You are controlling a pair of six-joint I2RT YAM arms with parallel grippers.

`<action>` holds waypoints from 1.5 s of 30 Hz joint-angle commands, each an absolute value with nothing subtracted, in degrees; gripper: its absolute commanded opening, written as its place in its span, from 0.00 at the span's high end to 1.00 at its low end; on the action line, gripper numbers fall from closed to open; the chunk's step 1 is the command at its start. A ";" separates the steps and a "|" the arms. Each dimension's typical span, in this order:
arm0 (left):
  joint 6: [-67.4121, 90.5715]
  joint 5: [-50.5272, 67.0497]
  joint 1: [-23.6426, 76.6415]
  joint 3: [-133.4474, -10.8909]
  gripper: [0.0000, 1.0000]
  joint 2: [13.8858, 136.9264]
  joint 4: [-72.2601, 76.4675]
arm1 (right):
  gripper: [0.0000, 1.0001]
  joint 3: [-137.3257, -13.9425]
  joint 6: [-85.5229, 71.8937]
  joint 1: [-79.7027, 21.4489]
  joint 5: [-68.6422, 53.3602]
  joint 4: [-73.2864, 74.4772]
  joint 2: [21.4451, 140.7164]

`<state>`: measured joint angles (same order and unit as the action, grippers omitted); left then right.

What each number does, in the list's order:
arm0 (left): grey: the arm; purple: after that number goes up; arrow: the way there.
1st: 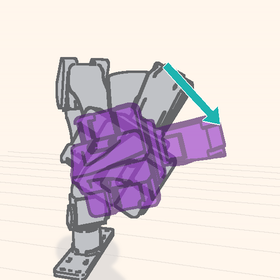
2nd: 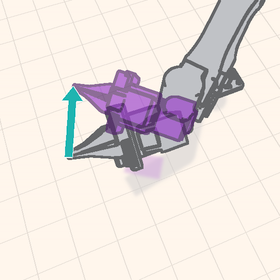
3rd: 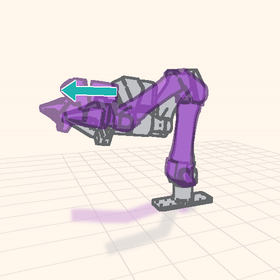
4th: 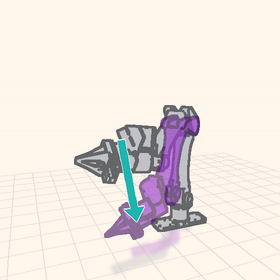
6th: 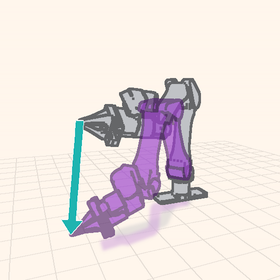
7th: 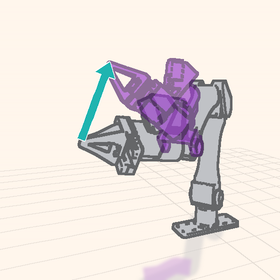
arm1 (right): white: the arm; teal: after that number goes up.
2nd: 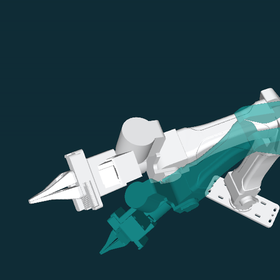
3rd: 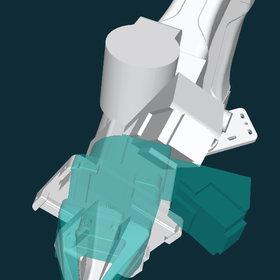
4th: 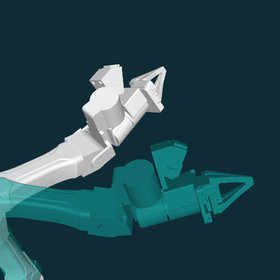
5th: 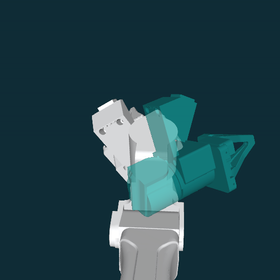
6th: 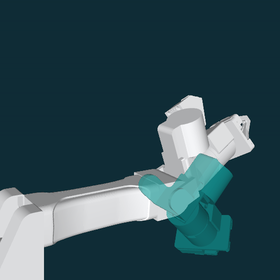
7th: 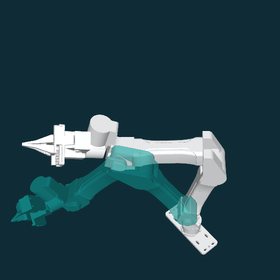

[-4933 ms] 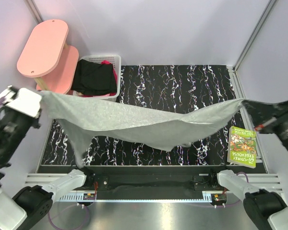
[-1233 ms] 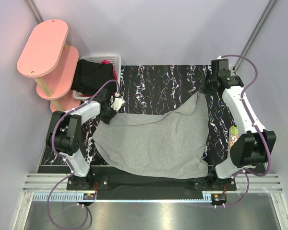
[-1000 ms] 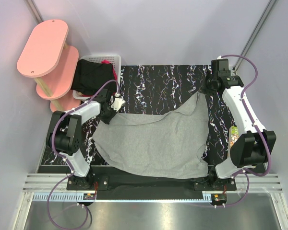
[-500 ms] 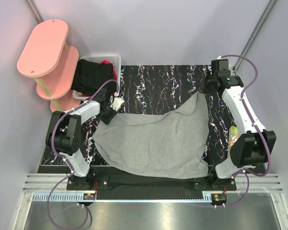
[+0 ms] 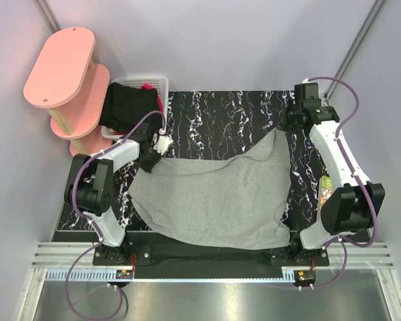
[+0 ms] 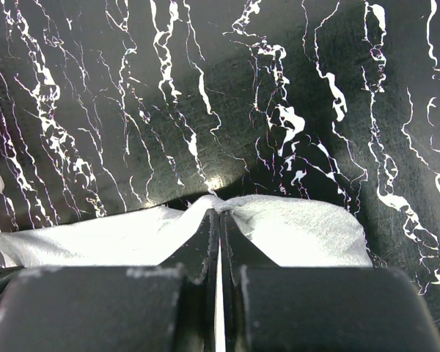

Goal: Fold and stack the t-shirts
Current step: Flatten out the tshirt

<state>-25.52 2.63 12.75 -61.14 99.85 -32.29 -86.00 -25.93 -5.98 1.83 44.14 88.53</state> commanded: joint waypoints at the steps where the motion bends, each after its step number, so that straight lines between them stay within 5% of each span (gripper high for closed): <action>1: -26.72 2.37 11.08 -64.86 1.00 95.63 -34.62 | 1.00 -86.13 -25.84 -5.89 0.97 41.92 86.13; 16: -26.72 3.78 8.97 -61.27 1.00 87.37 -35.69 | 1.00 -85.43 -25.58 -5.89 0.97 41.84 84.99; 22: -28.12 1.23 7.03 -68.88 1.00 89.73 -35.68 | 1.00 -86.83 -25.49 -5.80 2.02 41.92 85.69; 33: -30.23 -3.52 5.89 -89.29 1.00 100.90 -40.16 | 1.00 -104.92 -24.08 -5.89 3.78 43.59 97.89; 45: -33.66 -2.99 1.85 -82.10 1.00 97.74 -38.67 | 1.00 -112.85 -22.06 -5.45 5.63 48.69 104.94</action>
<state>-31.59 -2.11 3.90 -83.74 100.57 -39.75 -110.02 -24.01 -5.98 3.18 47.29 103.90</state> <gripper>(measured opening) 0.005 0.011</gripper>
